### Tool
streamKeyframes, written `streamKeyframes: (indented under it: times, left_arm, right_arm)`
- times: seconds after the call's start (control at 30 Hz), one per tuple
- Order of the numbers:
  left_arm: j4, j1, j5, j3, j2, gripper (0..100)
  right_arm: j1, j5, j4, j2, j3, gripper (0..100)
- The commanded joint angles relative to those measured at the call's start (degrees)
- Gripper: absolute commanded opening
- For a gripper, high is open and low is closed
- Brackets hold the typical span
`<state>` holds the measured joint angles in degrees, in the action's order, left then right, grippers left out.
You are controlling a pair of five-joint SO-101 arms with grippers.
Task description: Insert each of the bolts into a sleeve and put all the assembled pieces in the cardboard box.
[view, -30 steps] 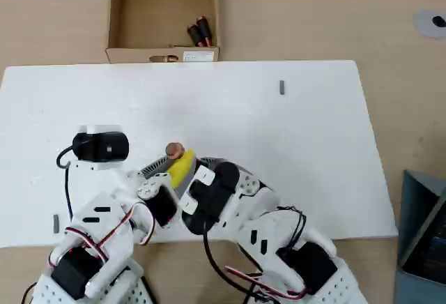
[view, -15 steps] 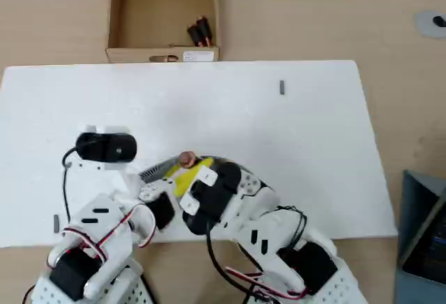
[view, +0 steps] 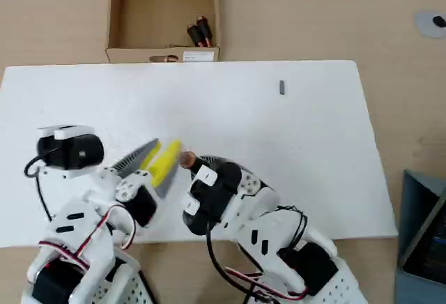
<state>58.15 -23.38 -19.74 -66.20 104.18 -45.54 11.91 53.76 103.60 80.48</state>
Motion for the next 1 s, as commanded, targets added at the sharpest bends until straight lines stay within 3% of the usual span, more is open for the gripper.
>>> streamKeyframes:
  times: [0.0,0.17,0.37,0.7,0.97]
  left_arm:
    - [-0.2,5.8,4.1,2.6,0.3,1]
    - [0.2,17.5,12.5,-1.0,0.3,0]
    - [0.3,25.2,22.2,-12.6,0.3,0]
    - [4.7,26.1,22.6,-22.2,0.2,0]
    - [7.1,26.2,22.6,-25.9,0.2,0]
  right_arm:
    - [0.7,0.0,-1.8,6.6,-0.7,0.9]
    - [7.7,-2.1,-1.6,6.4,-0.3,0.9]
    - [15.6,-8.8,-1.2,6.1,1.4,0.9]
    - [16.3,-9.3,5.3,4.3,-7.6,0.9]
    - [16.3,-12.0,1.4,-18.2,-24.4,0.9]
